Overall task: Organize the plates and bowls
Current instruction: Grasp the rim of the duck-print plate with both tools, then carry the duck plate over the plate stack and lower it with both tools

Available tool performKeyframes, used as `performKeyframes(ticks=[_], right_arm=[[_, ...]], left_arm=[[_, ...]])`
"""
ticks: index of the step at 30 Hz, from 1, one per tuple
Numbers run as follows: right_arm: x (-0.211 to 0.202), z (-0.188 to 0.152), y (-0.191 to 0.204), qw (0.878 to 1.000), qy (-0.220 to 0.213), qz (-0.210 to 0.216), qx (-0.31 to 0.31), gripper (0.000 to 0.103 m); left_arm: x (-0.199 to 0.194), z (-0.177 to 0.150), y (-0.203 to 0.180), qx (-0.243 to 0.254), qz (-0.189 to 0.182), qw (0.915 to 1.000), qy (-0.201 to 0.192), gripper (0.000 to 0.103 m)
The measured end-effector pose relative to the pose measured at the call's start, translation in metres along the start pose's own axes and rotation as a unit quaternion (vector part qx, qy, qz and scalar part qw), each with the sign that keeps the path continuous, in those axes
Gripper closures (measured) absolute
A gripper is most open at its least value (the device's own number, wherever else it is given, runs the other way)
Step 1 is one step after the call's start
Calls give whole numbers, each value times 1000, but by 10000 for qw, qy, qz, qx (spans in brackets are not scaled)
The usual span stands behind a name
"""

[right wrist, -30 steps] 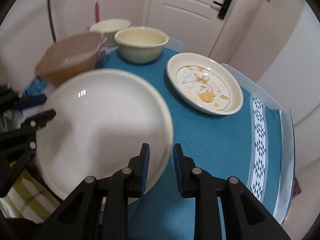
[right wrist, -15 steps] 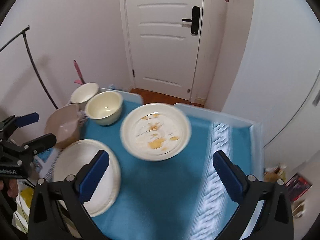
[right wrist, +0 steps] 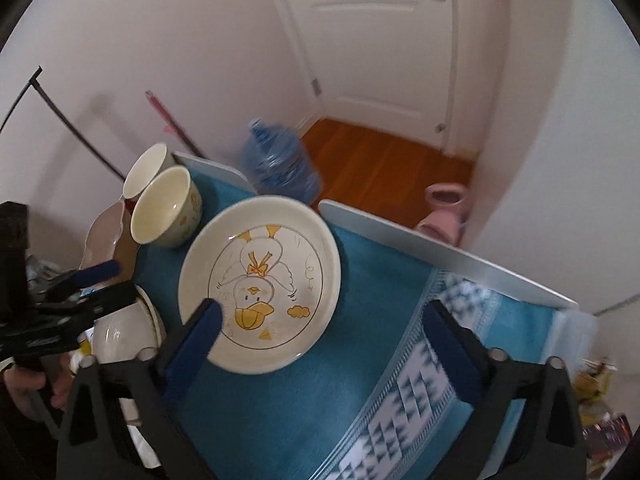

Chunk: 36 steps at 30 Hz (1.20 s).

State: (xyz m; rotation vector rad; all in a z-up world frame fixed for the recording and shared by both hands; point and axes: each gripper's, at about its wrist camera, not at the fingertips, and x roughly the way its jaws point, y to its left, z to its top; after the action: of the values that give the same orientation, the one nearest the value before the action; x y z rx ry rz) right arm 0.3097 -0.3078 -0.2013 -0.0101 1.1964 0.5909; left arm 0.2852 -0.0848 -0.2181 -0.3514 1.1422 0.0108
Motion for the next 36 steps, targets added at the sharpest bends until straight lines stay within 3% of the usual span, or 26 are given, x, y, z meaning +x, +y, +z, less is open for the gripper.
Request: performKeyframes(ticks=[3,13,19,23,36], right_arm=[[34,2,-10,9989,341,273,-150,39],[80,4,-21,9954,571,743,-174,67],[86,3,-24,9943,469,946,-133,68],[91,3,-23,9940,424,989,-182,86],[80,-3,-14,9956,290,841,-290,86]], left_arm=[[26,-1,2,-119,46,9997,219,40],[63,-5,6,-164,157,9986,469,66],[74,-7,10,-171,158,9983,526,80],[75,-10,11,-223,135,9986,466,83],[52,-11,-9,21,279,9995,145,83]])
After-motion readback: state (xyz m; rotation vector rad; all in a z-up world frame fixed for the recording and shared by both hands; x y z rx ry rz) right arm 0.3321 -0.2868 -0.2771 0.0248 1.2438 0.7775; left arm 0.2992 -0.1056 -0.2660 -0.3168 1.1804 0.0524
